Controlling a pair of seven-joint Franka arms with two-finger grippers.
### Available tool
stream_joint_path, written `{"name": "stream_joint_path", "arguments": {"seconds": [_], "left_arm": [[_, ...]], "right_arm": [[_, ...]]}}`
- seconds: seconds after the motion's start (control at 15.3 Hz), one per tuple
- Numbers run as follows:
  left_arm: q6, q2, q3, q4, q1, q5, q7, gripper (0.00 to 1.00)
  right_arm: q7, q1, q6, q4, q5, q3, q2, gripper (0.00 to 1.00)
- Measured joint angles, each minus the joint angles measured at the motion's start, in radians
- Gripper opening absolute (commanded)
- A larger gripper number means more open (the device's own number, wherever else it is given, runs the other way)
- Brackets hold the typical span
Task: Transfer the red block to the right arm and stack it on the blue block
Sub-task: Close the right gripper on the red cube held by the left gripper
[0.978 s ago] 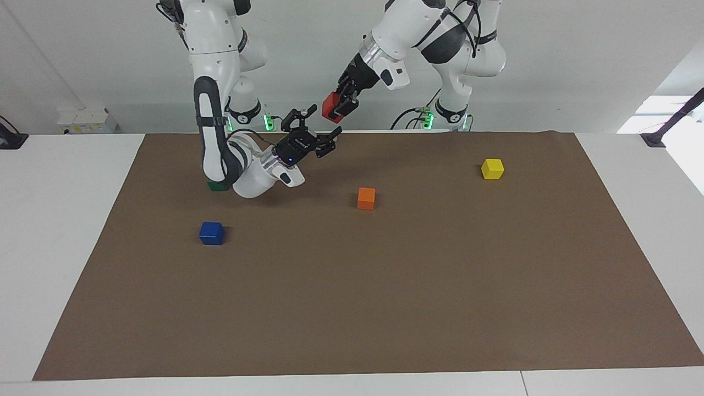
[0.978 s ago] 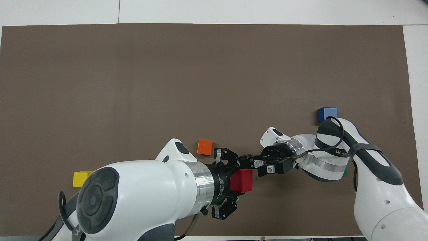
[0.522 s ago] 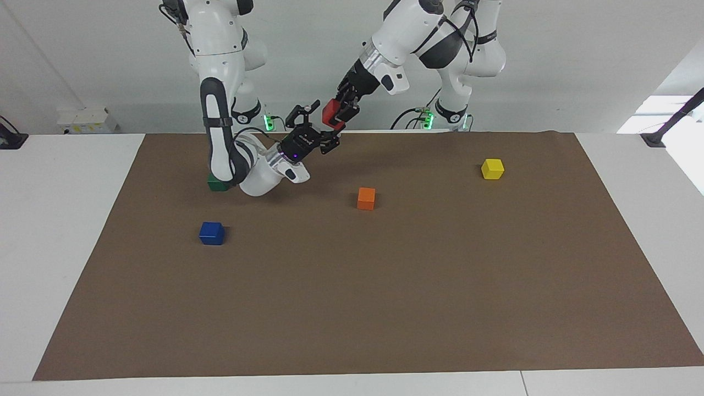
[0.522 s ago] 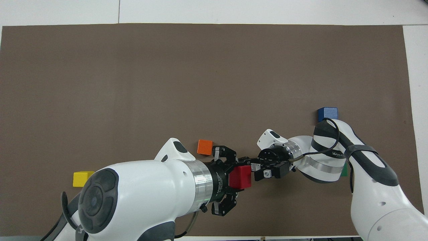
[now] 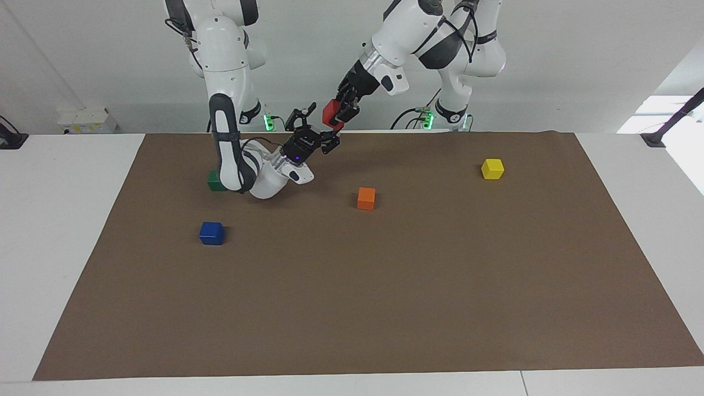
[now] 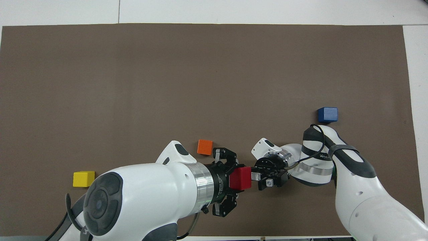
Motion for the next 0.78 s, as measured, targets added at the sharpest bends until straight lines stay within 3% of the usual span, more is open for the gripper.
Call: {"name": "stream_joint_path", "arguments": {"seconds": [0.2, 0.33, 0.39, 0.46, 0.78], "left_arm": [[0.000, -0.002, 0.000, -0.002, 0.000, 0.000, 0.000, 0.00], [0.000, -0.002, 0.000, -0.005, 0.000, 0.000, 0.000, 0.00], [0.000, -0.003, 0.000, -0.007, 0.000, 0.000, 0.000, 0.00], [0.000, -0.004, 0.000, -0.008, 0.000, 0.000, 0.000, 0.00], [0.002, -0.019, 0.004, -0.016, -0.001, -0.002, 0.007, 0.00]], "right_arm": [[-0.002, 0.007, -0.001, 0.001, 0.002, 0.003, 0.000, 0.89], [-0.002, 0.007, -0.001, 0.001, 0.007, 0.009, 0.000, 0.68], [-0.002, 0.007, -0.001, 0.001, 0.021, 0.013, 0.000, 0.25], [-0.002, 0.007, -0.001, 0.001, 0.040, 0.020, 0.000, 0.00], [-0.005, 0.008, -0.001, -0.001, 0.072, 0.047, 0.001, 0.00]]}}
